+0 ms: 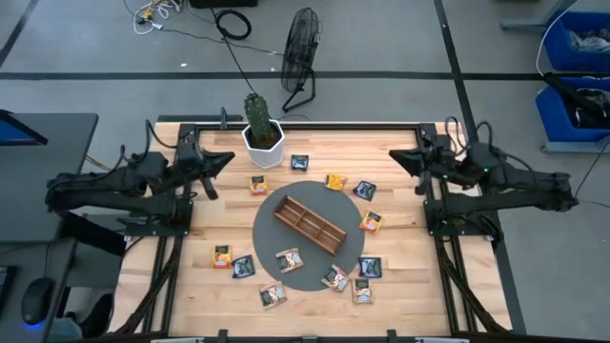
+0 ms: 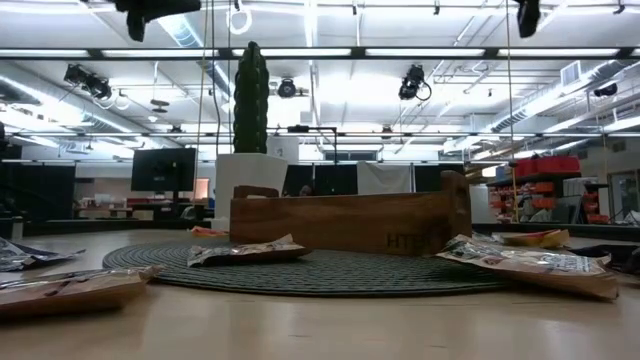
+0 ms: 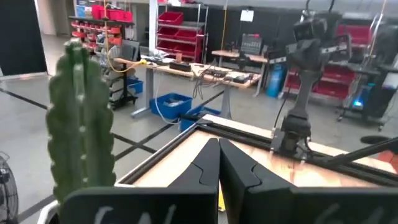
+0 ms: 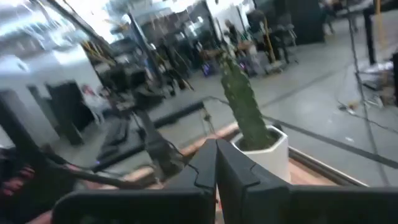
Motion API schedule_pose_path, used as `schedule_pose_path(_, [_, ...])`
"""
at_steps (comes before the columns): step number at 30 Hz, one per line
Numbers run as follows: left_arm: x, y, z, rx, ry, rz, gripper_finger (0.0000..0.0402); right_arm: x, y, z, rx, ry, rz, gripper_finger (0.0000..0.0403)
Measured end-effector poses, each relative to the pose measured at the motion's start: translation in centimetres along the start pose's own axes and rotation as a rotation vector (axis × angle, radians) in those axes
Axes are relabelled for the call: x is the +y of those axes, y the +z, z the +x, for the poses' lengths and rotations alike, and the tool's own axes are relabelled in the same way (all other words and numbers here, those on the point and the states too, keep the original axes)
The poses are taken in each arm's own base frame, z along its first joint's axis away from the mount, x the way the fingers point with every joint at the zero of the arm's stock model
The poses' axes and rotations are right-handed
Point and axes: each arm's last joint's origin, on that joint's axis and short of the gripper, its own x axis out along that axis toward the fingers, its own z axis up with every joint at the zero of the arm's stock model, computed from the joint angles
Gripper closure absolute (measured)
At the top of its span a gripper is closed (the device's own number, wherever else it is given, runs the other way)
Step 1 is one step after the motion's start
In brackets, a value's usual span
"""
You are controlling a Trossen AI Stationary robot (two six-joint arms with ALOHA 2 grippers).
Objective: Pick & Place Tea
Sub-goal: Put the purple tea bag into the left section of the wooden organizer
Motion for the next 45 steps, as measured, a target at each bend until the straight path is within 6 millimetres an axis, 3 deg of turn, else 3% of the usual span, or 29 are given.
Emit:
schedule_pose_path(5, [-0.4,-0.2,0.8,0.062,0.008,-0.035,0.0399,0.4,0.5,1.3,0.169,-0.088,-0.065,0.0392])
schedule_pose_path(10, [-0.3,-1.1,0.8,0.143,0.028,-0.131,0.0397,0.2,-1.0,1.6,0.388,-0.093,-0.054,0.0364])
schedule_pose_path(18, [-0.4,-1.4,0.9,0.174,0.015,-0.140,0.0333,-1.3,-4.9,2.5,0.803,-0.254,-0.114,0.0234])
schedule_pose_path(24, [-0.4,-1.4,0.9,0.175,0.016,-0.140,0.0286,-2.3,-6.4,4.5,0.947,-0.297,-0.186,0.0159])
schedule_pose_path(33, [-0.4,-1.4,0.9,0.174,0.015,-0.141,0.0258,-4.4,-8.4,7.1,1.133,-0.271,-0.135,0.0172])
schedule_pose_path(38, [-0.4,-1.4,0.9,0.175,0.013,-0.140,0.0257,-3.4,-8.9,7.0,1.200,-0.144,-0.016,0.0189])
schedule_pose_path(41, [-0.4,-1.4,0.9,0.175,0.013,-0.134,0.0257,-3.2,-9.0,7.1,1.181,-0.168,-0.122,0.0196])
schedule_pose_path(45, [-0.2,-1.4,1.0,0.173,0.024,-0.128,0.0257,-4.4,-8.5,8.5,1.069,-0.241,-0.243,0.0200])
